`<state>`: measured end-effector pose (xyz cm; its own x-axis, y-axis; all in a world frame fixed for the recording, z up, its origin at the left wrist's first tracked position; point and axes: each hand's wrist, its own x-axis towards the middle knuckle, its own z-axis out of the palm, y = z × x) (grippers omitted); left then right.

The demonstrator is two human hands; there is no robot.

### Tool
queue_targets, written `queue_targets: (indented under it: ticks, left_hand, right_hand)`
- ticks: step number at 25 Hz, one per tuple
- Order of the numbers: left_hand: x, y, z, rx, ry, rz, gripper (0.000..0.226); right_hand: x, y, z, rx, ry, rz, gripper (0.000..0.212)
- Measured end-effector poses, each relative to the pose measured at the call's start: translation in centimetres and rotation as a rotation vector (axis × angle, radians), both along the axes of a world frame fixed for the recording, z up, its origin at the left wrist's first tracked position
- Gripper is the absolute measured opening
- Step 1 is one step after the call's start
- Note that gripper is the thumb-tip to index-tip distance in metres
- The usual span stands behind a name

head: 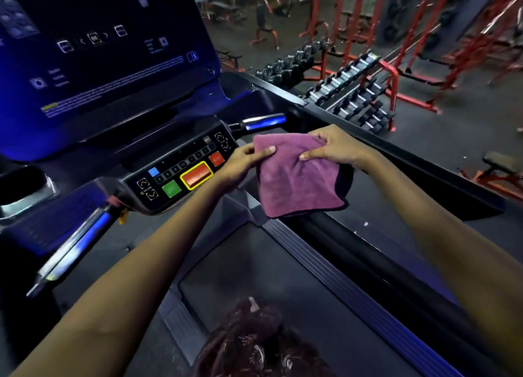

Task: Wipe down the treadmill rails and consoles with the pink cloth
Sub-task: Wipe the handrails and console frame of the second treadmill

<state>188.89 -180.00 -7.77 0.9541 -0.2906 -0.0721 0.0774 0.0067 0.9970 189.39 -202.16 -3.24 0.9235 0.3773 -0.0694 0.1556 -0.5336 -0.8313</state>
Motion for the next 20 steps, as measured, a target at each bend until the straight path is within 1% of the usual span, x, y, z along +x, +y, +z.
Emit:
queue_targets:
  ticks: [3, 5, 7, 9, 12, 15, 17, 18, 20]
  left_hand:
    - [2.4, -0.5, -1.2, 0.025, -0.07, 0.121, 0.008]
    - [4.7, -1.7, -1.0, 0.104, -0.158, 0.196, 0.007]
    - [7.5, -3.0, -1.1, 0.23, -0.241, 0.272, 0.012]
    - [10.8, -4.1, -1.3, 0.295, -0.277, 0.341, 0.008]
    - [15.2, -5.4, -1.3, 0.291, -0.246, 0.421, 0.013]
    - [19.3, -6.2, -0.9, 0.273, -0.161, 0.482, 0.016]
    - [21.6, -6.2, -0.6, 0.273, -0.108, 0.522, 0.018]
    - [22.5, -6.1, -0.5, 0.27, -0.085, 0.549, 0.019]
    - [24.5, -5.7, -0.5, 0.253, -0.037, 0.62, 0.024]
  right_hand:
    - [3.1, -0.7, 0.7, -0.06, 0.089, 0.061, 0.024]
    - [6.2, -1.3, 1.1, -0.121, 0.124, 0.103, 0.023]
    - [9.9, -2.0, 1.4, -0.178, 0.129, 0.134, 0.021]
    - [14.0, -2.5, 2.3, -0.266, 0.119, 0.15, 0.027]
    - [20.0, -2.6, 4.0, -0.39, 0.126, 0.172, 0.025]
    - [26.1, -2.2, 4.6, -0.444, 0.159, 0.17, 0.015]
    - [29.5, -1.6, 4.7, -0.487, 0.166, 0.19, 0.013]
    - [30.9, -1.2, 4.7, -0.504, 0.168, 0.202, 0.015]
    - [33.7, -0.1, 4.6, -0.521, 0.155, 0.232, 0.027]
